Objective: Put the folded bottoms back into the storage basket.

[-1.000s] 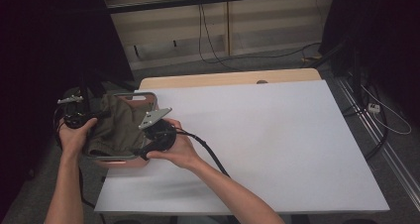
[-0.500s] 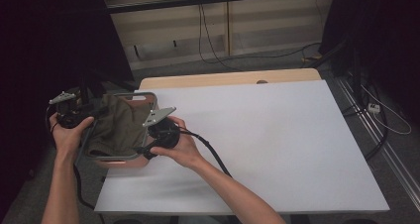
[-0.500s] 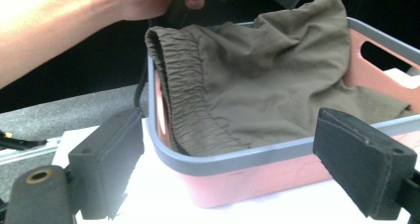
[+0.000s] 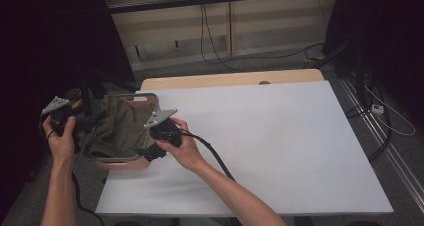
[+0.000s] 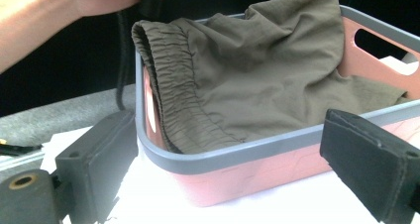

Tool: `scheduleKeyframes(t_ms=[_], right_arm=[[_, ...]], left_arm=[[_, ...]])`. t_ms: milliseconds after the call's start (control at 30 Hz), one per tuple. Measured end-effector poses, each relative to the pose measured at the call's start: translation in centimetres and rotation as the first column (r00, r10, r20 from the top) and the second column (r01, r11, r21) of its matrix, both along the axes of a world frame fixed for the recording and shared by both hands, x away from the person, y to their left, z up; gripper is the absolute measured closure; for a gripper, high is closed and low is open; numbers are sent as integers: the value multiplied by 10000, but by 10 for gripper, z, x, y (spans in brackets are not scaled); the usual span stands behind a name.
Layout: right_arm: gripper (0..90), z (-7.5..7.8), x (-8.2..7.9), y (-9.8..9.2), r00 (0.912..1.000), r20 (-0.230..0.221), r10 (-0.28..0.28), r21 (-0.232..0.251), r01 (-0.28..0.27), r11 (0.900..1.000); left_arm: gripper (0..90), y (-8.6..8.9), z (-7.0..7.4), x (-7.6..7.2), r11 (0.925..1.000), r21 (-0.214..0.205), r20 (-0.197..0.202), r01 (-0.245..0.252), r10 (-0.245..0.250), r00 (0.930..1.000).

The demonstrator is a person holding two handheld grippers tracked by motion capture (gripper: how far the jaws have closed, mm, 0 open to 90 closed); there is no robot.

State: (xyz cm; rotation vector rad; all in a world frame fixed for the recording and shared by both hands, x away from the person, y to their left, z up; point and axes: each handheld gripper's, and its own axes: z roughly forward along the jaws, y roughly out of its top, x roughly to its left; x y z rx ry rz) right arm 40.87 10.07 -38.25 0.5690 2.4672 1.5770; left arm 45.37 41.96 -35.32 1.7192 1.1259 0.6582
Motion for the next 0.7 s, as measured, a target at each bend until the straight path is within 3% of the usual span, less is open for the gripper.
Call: scheduleKeyframes(t_ms=[133, 333, 500, 700], right_arm=[[41, 1, -2, 0, 9998, 105, -159, -145, 160, 9998], [43, 0, -8, -4, 9972, 542, -507, -378, 528, 9979], [39, -2, -10, -9, 9964, 445, -725, -226, 736, 9970], [53, -3, -15, -14, 9965, 407, -729, -241, 739, 9970]], left_arm=[[33, -2, 3, -14, 9999, -34, 2, -128, 128, 9999], [42, -2, 4, -41, 9998, -186, 527, 67, -57, 9986], [42, -5, 6, -57, 10000, -38, 276, 73, -72, 9996], [45, -20, 4, -77, 9993, 86, 369, 358, -361, 9987]])
